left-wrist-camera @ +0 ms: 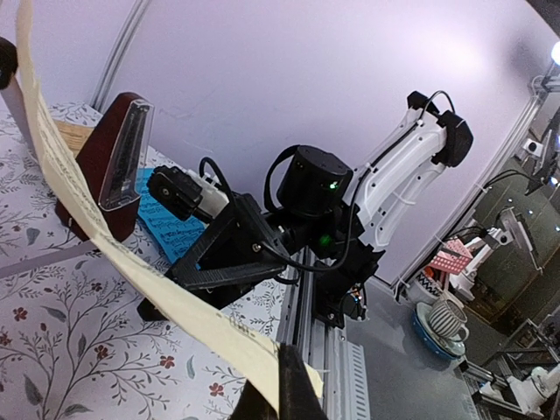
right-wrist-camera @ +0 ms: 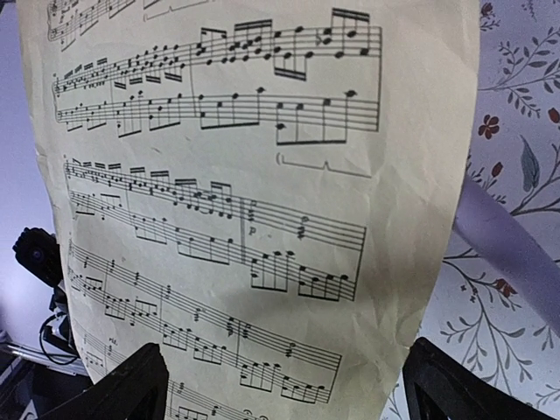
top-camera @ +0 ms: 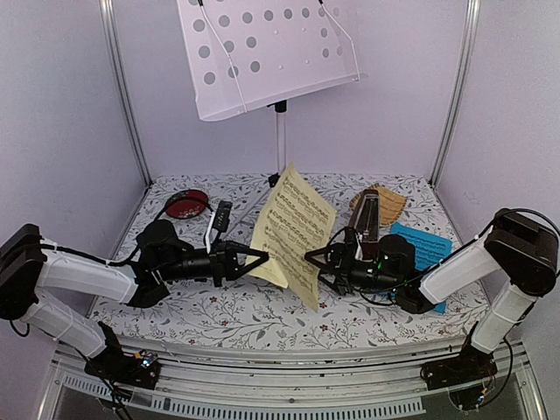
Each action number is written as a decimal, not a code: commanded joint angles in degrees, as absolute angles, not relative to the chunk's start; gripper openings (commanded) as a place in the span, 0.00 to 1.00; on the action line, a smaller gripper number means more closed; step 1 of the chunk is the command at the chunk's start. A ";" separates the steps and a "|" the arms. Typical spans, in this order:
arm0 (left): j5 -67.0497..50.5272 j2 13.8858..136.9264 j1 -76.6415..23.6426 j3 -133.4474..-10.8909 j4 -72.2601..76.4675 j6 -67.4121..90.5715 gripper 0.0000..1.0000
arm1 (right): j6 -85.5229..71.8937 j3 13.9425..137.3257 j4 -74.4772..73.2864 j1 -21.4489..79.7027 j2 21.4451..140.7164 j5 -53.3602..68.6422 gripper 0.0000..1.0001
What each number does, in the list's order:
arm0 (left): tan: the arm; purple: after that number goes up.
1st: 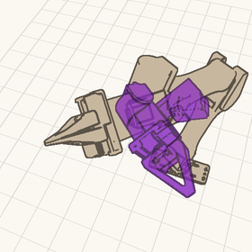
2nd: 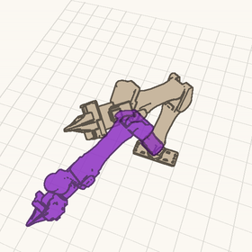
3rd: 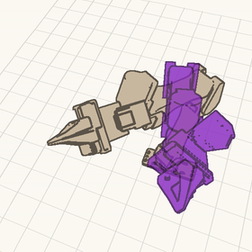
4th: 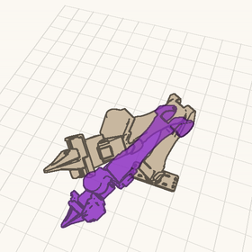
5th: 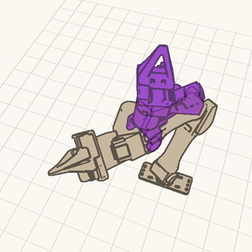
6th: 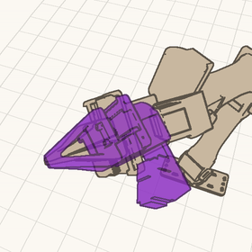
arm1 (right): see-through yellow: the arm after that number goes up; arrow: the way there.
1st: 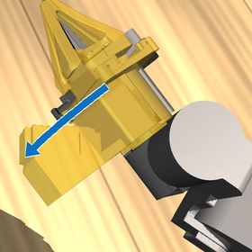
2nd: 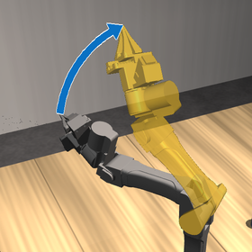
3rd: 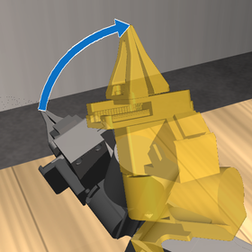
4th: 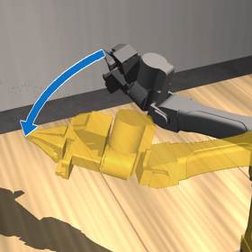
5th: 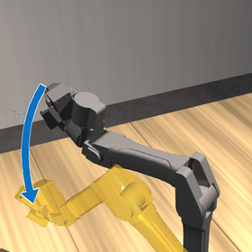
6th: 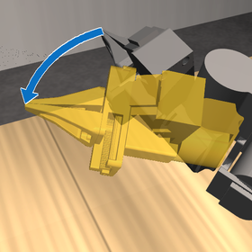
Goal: Pack up the instrument practice props
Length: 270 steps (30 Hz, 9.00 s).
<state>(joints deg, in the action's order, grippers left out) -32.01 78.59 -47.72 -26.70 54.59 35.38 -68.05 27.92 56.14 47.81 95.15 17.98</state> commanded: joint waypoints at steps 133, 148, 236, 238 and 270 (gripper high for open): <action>-13.87 56.84 -38.93 -20.90 32.60 25.93 0.98 | -46.03 23.15 -18.13 -2.31 56.20 9.80 0.05; -7.17 83.76 -50.64 -35.49 47.05 35.33 0.78 | -35.58 34.07 -28.74 -2.33 37.63 -5.72 0.97; -13.40 86.42 -45.19 -40.19 32.83 17.95 0.64 | -41.69 68.82 24.42 38.39 101.79 38.73 0.60; -13.11 86.59 -45.61 -40.25 32.91 18.42 0.59 | -42.24 68.90 25.05 38.66 103.02 39.98 0.58; -12.62 87.32 -46.73 -40.52 32.70 18.28 0.13 | -44.72 70.40 30.61 39.35 106.79 36.76 0.21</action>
<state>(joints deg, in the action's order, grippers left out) -14.28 87.44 -46.24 -40.75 32.27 22.17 -46.02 69.80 29.32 39.00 106.21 39.42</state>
